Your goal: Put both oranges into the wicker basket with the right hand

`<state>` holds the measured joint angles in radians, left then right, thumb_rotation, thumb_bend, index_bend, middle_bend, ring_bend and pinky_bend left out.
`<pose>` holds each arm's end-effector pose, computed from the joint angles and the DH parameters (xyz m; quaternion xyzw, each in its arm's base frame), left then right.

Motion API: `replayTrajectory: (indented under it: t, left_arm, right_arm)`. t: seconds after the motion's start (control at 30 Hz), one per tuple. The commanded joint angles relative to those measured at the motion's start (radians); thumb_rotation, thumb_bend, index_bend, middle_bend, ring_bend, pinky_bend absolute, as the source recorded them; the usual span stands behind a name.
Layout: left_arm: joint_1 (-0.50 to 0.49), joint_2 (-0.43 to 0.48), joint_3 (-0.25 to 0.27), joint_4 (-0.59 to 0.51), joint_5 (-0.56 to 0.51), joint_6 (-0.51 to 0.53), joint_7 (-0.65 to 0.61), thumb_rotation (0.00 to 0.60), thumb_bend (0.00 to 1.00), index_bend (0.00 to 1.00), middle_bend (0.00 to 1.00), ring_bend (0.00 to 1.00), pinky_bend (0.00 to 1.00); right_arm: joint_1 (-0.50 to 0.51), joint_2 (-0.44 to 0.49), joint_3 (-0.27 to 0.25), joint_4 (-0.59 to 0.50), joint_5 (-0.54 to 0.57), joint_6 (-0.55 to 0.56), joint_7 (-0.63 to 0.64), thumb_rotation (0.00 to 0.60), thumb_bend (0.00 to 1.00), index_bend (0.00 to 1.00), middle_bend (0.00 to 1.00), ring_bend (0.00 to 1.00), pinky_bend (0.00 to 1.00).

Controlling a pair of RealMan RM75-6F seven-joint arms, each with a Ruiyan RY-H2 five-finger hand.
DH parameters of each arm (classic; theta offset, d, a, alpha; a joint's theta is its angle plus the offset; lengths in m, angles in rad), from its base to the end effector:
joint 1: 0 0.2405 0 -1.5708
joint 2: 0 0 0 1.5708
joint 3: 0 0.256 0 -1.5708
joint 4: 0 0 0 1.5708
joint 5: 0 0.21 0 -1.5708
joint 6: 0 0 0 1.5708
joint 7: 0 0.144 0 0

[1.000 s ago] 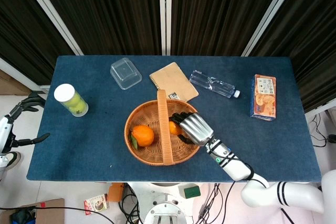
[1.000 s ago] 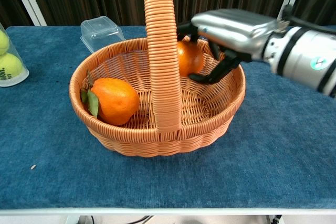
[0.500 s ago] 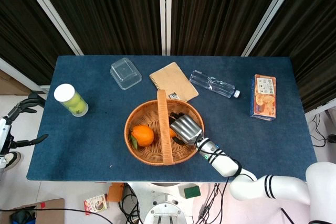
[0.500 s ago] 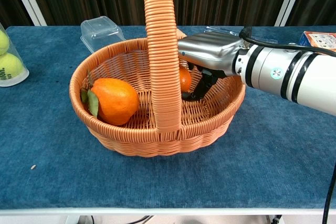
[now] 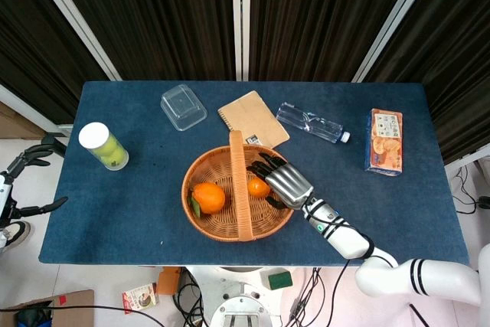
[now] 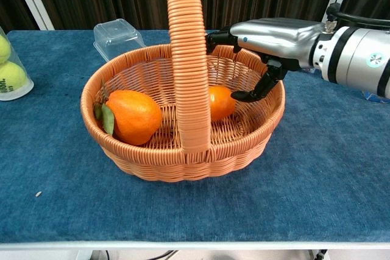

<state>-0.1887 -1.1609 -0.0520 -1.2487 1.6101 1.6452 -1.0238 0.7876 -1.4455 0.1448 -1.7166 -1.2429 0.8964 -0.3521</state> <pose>-0.3256 0.2182 0.1976 -0.4807 -0.4803 -0.6448 0.3499 -0.0932 -0.3048 -0.0097 0.8069 -0.3276 0.3874 0.3025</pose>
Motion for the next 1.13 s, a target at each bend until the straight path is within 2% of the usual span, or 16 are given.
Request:
replayTrajectory:
  t: [0.03, 0.17, 0.3, 0.4, 0.5, 0.6, 0.67, 0.73, 0.77, 0.83, 0.9, 1.13]
  left_arm:
    - [0.004, 0.002, 0.001, -0.014, 0.004, 0.007, 0.013, 0.600, 0.09, 0.23, 0.19, 0.19, 0.34]
    - [0.014, 0.013, 0.003, -0.033, 0.009, 0.020, 0.034, 0.600, 0.09, 0.23, 0.19, 0.19, 0.34]
    - [0.030, 0.027, 0.004, -0.050, 0.014, 0.045, 0.069, 0.600, 0.09, 0.23, 0.19, 0.19, 0.34]
    - [0.050, 0.030, 0.009, -0.051, 0.016, 0.066, 0.141, 0.600, 0.09, 0.23, 0.19, 0.19, 0.34]
    - [0.080, 0.023, 0.018, -0.036, 0.009, 0.083, 0.305, 0.600, 0.09, 0.23, 0.19, 0.19, 0.34]
    - [0.119, 0.011, 0.032, -0.015, -0.011, 0.085, 0.602, 0.600, 0.09, 0.23, 0.19, 0.17, 0.33]
    - [0.151, -0.006, 0.036, -0.014, -0.041, 0.088, 0.853, 0.600, 0.07, 0.21, 0.18, 0.13, 0.29]
    - [0.175, -0.018, 0.049, -0.044, -0.060, 0.079, 0.991, 0.587, 0.03, 0.17, 0.15, 0.09, 0.25]
    - [0.183, -0.022, 0.053, -0.055, -0.060, 0.080, 1.005, 0.567, 0.02, 0.16, 0.14, 0.07, 0.23]
    - [0.197, -0.034, 0.062, -0.055, -0.049, 0.093, 0.995, 0.488, 0.00, 0.15, 0.13, 0.05, 0.20]
    - [0.205, -0.046, 0.072, -0.043, -0.032, 0.101, 0.965, 0.447, 0.00, 0.15, 0.13, 0.04, 0.20]
    - [0.203, -0.063, 0.099, -0.015, 0.009, 0.071, 0.890, 0.443, 0.00, 0.15, 0.13, 0.04, 0.20]
  right_arm:
    - [-0.010, 0.016, -0.008, -0.007, -0.028, 0.003, 0.042, 0.600, 0.29, 0.03, 0.02, 0.00, 0.09]
    - [-0.056, 0.058, -0.026, -0.043, -0.129, 0.094, 0.098, 0.600, 0.29, 0.02, 0.02, 0.00, 0.08]
    - [-0.162, 0.142, -0.081, -0.059, -0.282, 0.280, 0.150, 0.600, 0.29, 0.02, 0.03, 0.00, 0.07]
    - [-0.271, 0.199, -0.130, -0.022, -0.356, 0.445, 0.190, 0.600, 0.29, 0.02, 0.02, 0.00, 0.03]
    - [-0.382, 0.234, -0.176, 0.055, -0.377, 0.580, 0.252, 0.600, 0.29, 0.01, 0.01, 0.00, 0.00]
    - [-0.484, 0.240, -0.208, 0.154, -0.339, 0.660, 0.282, 0.600, 0.28, 0.00, 0.00, 0.00, 0.00]
    - [-0.547, 0.225, -0.214, 0.221, -0.293, 0.698, 0.264, 0.600, 0.28, 0.00, 0.00, 0.00, 0.00]
    - [-0.600, 0.195, -0.209, 0.284, -0.251, 0.729, 0.255, 0.600, 0.27, 0.00, 0.00, 0.00, 0.00]
    - [-0.618, 0.181, -0.206, 0.309, -0.238, 0.739, 0.260, 0.600, 0.27, 0.00, 0.00, 0.00, 0.00]
    - [-0.653, 0.150, -0.202, 0.362, -0.212, 0.747, 0.280, 0.600, 0.26, 0.00, 0.00, 0.00, 0.00]
    - [-0.675, 0.132, -0.197, 0.397, -0.191, 0.742, 0.292, 0.600, 0.25, 0.00, 0.00, 0.00, 0.00]
    - [-0.710, 0.119, -0.170, 0.451, -0.171, 0.718, 0.367, 0.600, 0.25, 0.00, 0.00, 0.00, 0.00]
